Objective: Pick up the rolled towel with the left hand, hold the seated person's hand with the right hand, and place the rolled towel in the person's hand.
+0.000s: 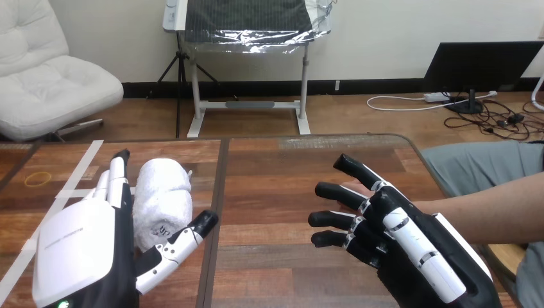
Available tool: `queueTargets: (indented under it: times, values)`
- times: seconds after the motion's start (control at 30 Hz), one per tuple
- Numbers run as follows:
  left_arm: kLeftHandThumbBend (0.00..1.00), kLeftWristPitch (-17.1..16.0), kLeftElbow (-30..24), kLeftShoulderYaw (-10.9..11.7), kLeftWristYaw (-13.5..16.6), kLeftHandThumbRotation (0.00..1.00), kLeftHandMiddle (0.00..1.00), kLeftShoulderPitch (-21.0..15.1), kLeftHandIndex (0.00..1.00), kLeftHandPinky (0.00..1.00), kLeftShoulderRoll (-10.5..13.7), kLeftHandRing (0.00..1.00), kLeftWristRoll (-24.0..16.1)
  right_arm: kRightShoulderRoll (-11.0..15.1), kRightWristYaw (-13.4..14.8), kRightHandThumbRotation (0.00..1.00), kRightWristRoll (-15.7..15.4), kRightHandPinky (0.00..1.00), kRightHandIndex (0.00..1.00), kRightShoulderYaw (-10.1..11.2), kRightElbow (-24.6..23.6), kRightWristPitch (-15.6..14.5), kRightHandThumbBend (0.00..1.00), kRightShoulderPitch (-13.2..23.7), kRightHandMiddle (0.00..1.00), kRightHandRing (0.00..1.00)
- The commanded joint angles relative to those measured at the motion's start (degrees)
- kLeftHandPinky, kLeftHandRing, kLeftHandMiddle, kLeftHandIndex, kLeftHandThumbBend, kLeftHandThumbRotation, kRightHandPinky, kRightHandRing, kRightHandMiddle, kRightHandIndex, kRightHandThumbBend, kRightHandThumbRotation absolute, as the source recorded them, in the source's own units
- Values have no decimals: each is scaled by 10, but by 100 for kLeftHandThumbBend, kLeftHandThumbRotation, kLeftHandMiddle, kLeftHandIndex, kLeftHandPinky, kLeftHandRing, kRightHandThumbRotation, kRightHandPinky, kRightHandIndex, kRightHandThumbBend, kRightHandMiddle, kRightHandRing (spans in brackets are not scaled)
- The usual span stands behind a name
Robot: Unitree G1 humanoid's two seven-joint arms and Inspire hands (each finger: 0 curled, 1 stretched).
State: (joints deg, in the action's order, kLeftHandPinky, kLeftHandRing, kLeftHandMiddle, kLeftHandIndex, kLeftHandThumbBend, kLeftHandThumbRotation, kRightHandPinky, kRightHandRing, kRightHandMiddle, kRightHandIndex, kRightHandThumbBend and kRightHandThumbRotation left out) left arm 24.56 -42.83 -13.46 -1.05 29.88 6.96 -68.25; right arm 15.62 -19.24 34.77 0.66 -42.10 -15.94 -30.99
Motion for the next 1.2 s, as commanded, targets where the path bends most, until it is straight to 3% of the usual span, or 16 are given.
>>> queueTargets:
  times: [0.0,0.57,0.87,1.17]
  values:
    - [81,14,34,8,15,100,94,-58,100,85,-43,90,-4,3,-5,56,-7,66,92,5,-11,15,30,40,82,73]
    - [80,57,109,22,11,100,94,-154,100,88,-30,92,-24,-3,-4,57,-23,64,93,0,-11,20,29,43,81,71]
    - [80,83,139,27,-11,100,93,-203,99,87,-34,90,-34,-4,-20,56,-18,63,93,-2,-4,28,29,38,81,71]
    - [78,100,182,36,-28,100,90,-250,97,83,-31,86,-29,1,-23,54,-16,64,93,-1,-11,17,27,43,81,71]
